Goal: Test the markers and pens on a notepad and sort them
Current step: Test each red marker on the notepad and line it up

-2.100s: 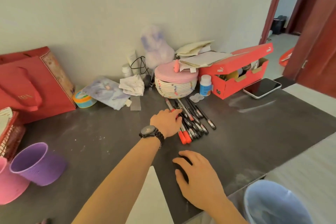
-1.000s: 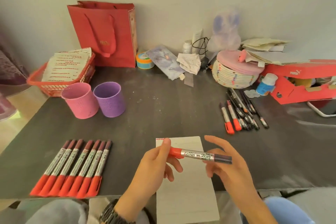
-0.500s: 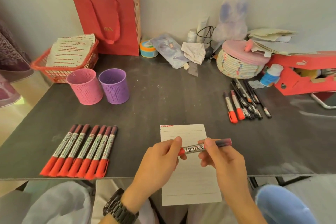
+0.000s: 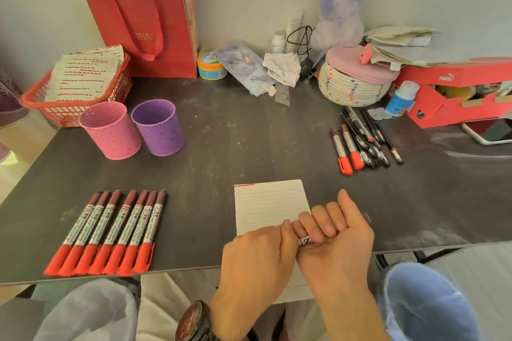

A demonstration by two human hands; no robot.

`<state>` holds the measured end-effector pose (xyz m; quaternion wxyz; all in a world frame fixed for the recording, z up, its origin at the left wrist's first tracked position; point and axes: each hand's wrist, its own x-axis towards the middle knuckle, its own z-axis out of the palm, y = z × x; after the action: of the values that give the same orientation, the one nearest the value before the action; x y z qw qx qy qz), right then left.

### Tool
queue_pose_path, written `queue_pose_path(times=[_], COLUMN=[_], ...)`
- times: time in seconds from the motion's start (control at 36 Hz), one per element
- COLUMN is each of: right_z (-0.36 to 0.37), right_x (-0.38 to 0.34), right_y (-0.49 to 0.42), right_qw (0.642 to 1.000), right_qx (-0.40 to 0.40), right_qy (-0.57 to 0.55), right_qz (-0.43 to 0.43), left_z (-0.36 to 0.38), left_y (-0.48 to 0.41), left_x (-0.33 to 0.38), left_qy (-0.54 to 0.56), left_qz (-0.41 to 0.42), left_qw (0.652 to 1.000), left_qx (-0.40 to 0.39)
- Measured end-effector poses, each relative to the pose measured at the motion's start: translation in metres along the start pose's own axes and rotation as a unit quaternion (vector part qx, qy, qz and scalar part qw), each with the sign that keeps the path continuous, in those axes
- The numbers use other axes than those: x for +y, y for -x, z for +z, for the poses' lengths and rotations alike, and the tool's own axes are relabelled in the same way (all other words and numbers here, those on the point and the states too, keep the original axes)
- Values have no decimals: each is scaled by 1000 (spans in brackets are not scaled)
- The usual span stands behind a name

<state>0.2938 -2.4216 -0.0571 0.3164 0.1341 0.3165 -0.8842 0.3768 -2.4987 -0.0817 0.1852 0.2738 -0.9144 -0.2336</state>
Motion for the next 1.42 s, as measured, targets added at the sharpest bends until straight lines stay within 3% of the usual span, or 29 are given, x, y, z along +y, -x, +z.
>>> queue_pose_path(times=[0.08, 0.17, 0.22, 0.28, 0.36, 0.47, 0.58, 0.69, 0.83, 1.0, 1.19, 1.42], right_z=[4, 6, 3, -1, -4, 1, 5, 11, 19, 17, 5, 6], right_x=[-3, -11, -35, -65, -83, -61, -38, -22, -4, 13, 21, 24], right_y=[-2, -6, -13, -27, -50, -73, -85, -93, -106, -119, -123, -126], right_qw=[999, 995, 991, 983, 980, 981, 940, 900, 839, 798, 764, 747], right_qx=[-22, -84, -129, -175, -193, -138, -106, -137, -135, -108, -54, -74], right_qy=[28, 41, 33, 6, 8, 134, 323, 414, 512, 566, 600, 620], right_qz=[9, 16, -22, -60, -54, -24, -20, -26, -124, -176, -230, -228], left_z=[-2, -5, -3, -11, -21, -19, -6, 12, 12, 9, 13, 21], left_y=[4, 3, 3, 4, 3, -12, -31, -28, -31, -34, -35, -34], left_x=[3, -1, -21, -43, -62, -71, -75, -76, -75, -75, -77, -78], left_qy=[8, 29, 87, 147, 173, 143, 26, -45, -38, -32, -22, -30], left_qz=[5, -46, -99, -169, -186, -91, 41, 132, 135, 136, 144, 135], left_qw=[1000, 995, 986, 971, 967, 984, 999, 988, 986, 985, 985, 989], left_qx=[1, -82, -107, -85, -3, 56, -8, -71, -88, -98, -88, -48])
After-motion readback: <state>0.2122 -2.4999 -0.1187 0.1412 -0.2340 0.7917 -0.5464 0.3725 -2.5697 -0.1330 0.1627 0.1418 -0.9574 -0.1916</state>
